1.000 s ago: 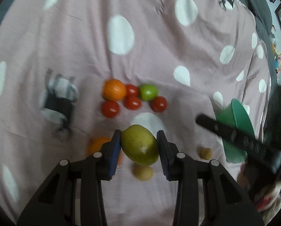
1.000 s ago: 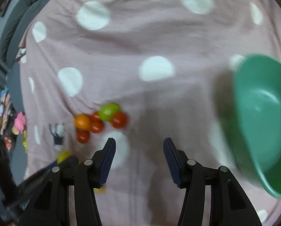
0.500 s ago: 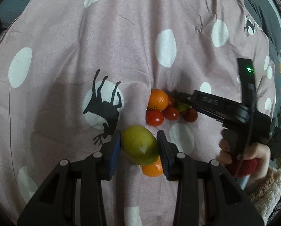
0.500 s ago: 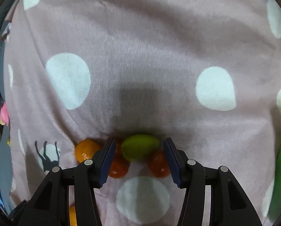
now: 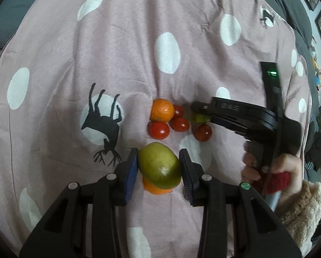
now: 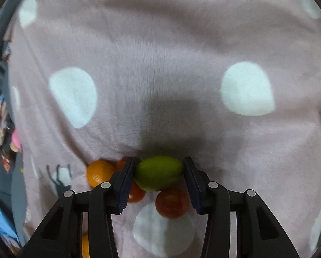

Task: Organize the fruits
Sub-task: 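Carry the mango over the green bowl with the left tool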

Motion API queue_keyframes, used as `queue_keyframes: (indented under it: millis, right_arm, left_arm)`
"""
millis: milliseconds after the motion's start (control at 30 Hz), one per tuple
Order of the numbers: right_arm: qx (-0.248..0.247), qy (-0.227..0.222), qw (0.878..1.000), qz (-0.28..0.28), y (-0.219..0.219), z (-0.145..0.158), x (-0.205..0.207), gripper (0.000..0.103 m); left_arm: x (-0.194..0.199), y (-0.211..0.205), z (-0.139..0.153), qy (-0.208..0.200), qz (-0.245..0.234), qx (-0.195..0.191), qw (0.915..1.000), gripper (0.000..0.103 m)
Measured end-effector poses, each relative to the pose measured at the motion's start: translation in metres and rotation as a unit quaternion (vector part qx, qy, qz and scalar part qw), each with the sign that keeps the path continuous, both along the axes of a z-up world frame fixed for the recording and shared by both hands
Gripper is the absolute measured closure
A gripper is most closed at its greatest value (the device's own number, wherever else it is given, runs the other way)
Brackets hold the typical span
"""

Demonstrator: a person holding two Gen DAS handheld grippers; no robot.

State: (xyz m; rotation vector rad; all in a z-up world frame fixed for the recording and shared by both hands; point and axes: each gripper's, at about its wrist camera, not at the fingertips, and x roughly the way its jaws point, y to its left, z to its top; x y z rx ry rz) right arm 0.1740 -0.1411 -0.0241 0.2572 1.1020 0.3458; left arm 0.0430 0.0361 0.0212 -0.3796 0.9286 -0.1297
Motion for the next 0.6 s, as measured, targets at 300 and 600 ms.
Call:
queue_keyframes:
  millis: [300,600]
  right_arm:
    - [0.000,-0.069,0.998,-0.005,-0.070,0.050,-0.107,0.056]
    - [-0.001,-0.127,0.990,-0.058,-0.113,0.079,-0.122,0.056]
  left_arm:
    - [-0.013,-0.050,0.015,-0.013,-0.041,0.008,0.9990,0.065]
    - [-0.013,-0.126,0.042,-0.039,-0.078,0.033,0.9957,0.065]
